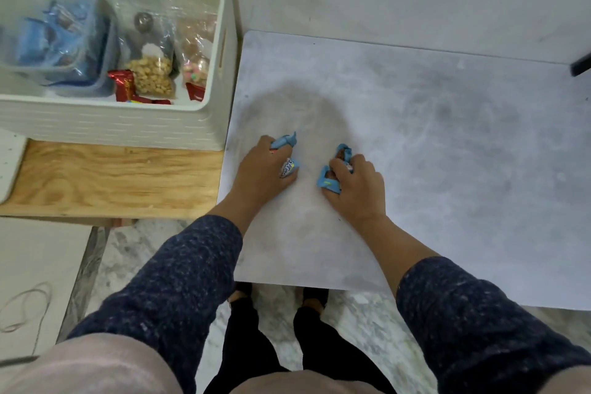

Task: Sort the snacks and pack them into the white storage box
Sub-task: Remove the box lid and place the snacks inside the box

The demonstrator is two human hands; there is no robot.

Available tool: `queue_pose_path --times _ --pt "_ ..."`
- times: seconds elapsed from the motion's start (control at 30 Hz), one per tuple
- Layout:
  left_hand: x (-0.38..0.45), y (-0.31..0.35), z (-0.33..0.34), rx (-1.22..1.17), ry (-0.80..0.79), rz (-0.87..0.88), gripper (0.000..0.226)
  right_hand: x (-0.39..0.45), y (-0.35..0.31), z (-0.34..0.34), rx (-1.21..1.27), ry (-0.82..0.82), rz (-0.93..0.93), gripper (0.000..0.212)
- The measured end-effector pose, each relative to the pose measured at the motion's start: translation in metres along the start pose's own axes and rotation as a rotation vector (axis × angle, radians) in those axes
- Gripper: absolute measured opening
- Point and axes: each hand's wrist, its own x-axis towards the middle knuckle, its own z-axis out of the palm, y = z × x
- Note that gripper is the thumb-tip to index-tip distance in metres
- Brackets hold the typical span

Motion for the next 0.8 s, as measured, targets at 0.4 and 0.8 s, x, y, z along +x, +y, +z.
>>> queue_pose_path --times 0.4,0.8 --pt "0.025 0.053 -0.100 0.000 0.197 -0.004 0.036 0.055 -0.015 -0.095 0.124 -0.132 0.116 0.035" --pt "0.040 -0.067 -0.261 0.085 0.219 -0.358 0.042 0.169 -0.185 -0.161 0.169 -0.020 -0.120 0.041"
